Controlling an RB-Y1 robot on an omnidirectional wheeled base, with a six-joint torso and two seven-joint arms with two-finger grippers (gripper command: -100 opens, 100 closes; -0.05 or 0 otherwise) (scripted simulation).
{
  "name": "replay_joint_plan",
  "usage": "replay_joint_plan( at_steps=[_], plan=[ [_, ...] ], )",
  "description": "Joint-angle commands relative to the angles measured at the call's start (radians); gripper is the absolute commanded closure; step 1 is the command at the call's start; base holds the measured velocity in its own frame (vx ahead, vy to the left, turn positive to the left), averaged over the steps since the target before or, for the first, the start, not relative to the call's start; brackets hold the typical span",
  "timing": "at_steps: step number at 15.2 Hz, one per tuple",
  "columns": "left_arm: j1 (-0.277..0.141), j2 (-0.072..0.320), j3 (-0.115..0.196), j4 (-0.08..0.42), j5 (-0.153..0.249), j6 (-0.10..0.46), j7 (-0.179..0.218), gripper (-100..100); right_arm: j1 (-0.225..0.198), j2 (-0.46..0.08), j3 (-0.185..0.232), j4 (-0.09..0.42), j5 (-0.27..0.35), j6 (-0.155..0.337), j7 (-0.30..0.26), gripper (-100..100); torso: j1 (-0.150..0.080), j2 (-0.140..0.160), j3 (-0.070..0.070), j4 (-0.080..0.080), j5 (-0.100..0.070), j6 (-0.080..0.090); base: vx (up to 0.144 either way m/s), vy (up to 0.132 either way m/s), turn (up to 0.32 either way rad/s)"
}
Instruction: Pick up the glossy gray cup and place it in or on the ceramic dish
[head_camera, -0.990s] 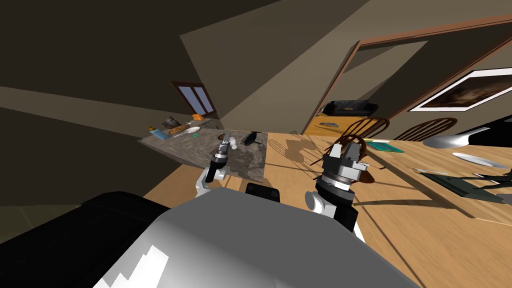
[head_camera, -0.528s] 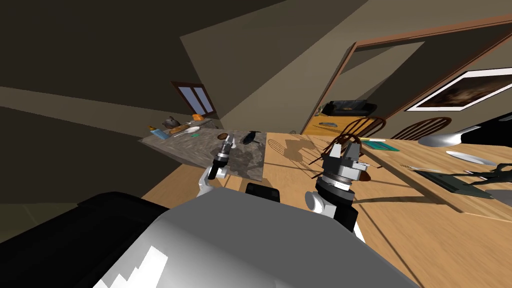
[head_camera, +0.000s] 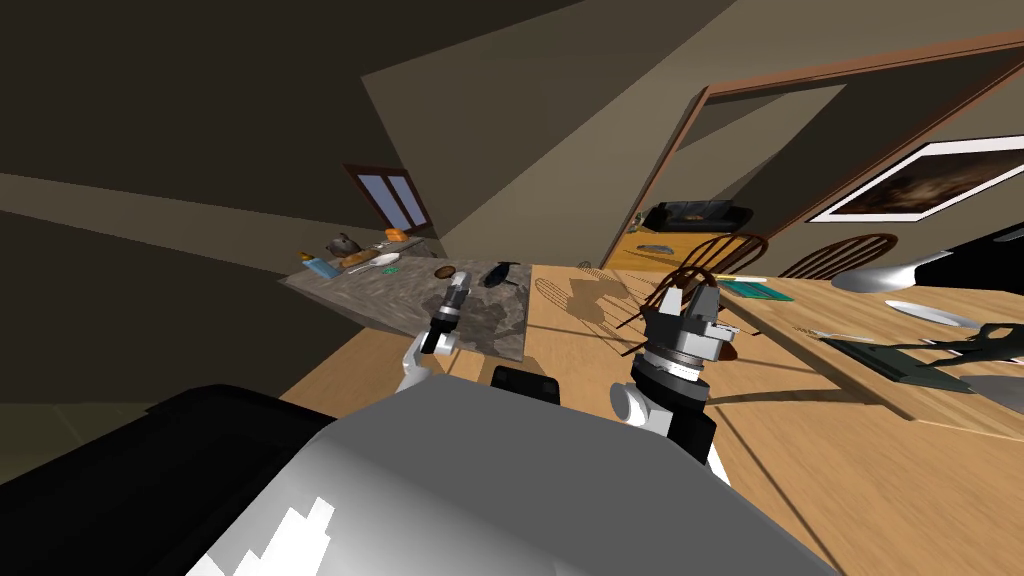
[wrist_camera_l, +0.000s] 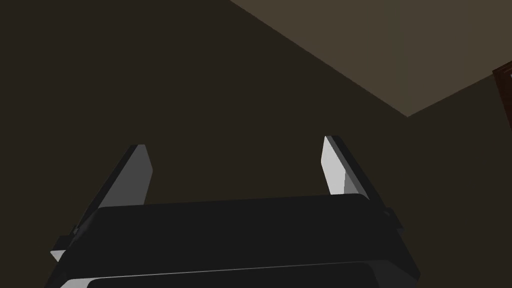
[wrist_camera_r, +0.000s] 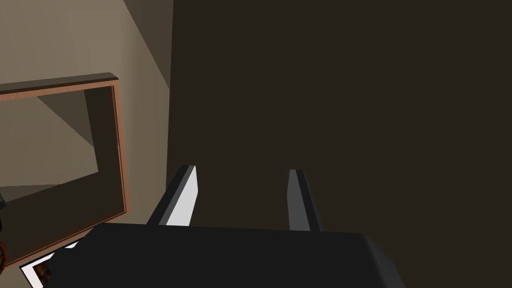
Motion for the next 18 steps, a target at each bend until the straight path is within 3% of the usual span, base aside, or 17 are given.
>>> replay_joint_plan(
  at_steps=[1, 2, 3, 4, 5, 6, 7, 8, 9, 10, 18],
  plan=[
    [-0.011, -0.003, 0.000, 0.023, -0.001, 0.003, -0.030, -100, 0.000, 0.000, 0.000, 0.000, 0.000, 0.000, 0.000, 0, 0.000, 0.000, 0.000, 0.000, 0.000, 0.000, -0.004, -0.011, 0.002],
    [-0.023, -0.005, 0.004, 0.056, -0.002, 0.017, -0.065, -100, 0.000, 0.000, 0.000, 0.000, 0.000, 0.000, 0.000, 0, 0.000, 0.000, 0.000, 0.000, 0.000, 0.000, 0.000, -0.008, 0.005],
    [-0.023, -0.005, 0.004, 0.056, -0.002, 0.017, -0.072, -100, 0.000, 0.000, 0.000, 0.000, 0.000, 0.000, 0.000, 0, 0.001, -0.001, 0.000, 0.000, 0.000, 0.000, 0.003, -0.007, 0.003],
    [-0.035, -0.007, 0.009, 0.090, -0.002, 0.031, -0.102, -100, 0.000, 0.000, 0.000, 0.000, 0.000, 0.000, 0.000, 0, 0.001, -0.001, -0.001, 0.000, 0.000, 0.000, 0.006, -0.006, 0.005],
    [-0.035, -0.007, 0.009, 0.090, -0.002, 0.031, -0.114, -100, 0.000, 0.000, 0.000, 0.000, 0.000, 0.000, 0.000, 0, 0.001, -0.001, -0.001, 0.000, 0.000, 0.000, 0.007, -0.006, 0.008],
    [-0.047, -0.010, 0.013, 0.123, -0.002, 0.045, -0.141, -100, 0.000, 0.000, 0.000, 0.000, 0.000, 0.000, 0.000, 0, 0.001, -0.001, -0.001, 0.000, 0.000, 0.000, 0.012, -0.005, 0.011],
    [-0.047, -0.010, 0.013, 0.123, -0.002, 0.045, -0.156, -100, 0.000, 0.000, 0.000, 0.000, 0.000, 0.000, 0.000, 0, 0.001, -0.002, -0.001, 0.000, 0.000, 0.000, 0.014, -0.004, 0.010],
    [-0.058, -0.014, 0.018, 0.156, -0.003, 0.060, -0.181, -100, 0.000, 0.000, 0.000, 0.000, 0.000, 0.000, 0.000, 0, 0.001, -0.002, -0.001, 0.000, 0.000, 0.000, 0.015, 0.000, 0.012],
    [-0.058, -0.014, 0.018, 0.156, -0.003, 0.060, -0.197, -100, 0.000, 0.000, 0.000, 0.000, 0.000, 0.000, 0.000, 0, 0.002, -0.002, -0.001, 0.000, 0.000, 0.000, 0.016, 0.002, 0.008],
    [-0.068, -0.018, 0.023, 0.188, -0.003, 0.075, -0.222, -100, 0.000, 0.000, 0.000, 0.000, 0.000, 0.000, 0.000, 0, 0.002, -0.002, -0.001, 0.000, 0.000, 0.000, 0.025, 0.007, 0.011],
    [-0.105, -0.036, 0.043, 0.307, -0.006, 0.132, -0.381, -100, 0.000, 0.000, 0.000, 0.000, 0.000, 0.000, 0.000, 0, 0.003, -0.004, -0.002, -0.001, 0.001, 0.000, 0.036, 0.021, 0.015]
  ],
)
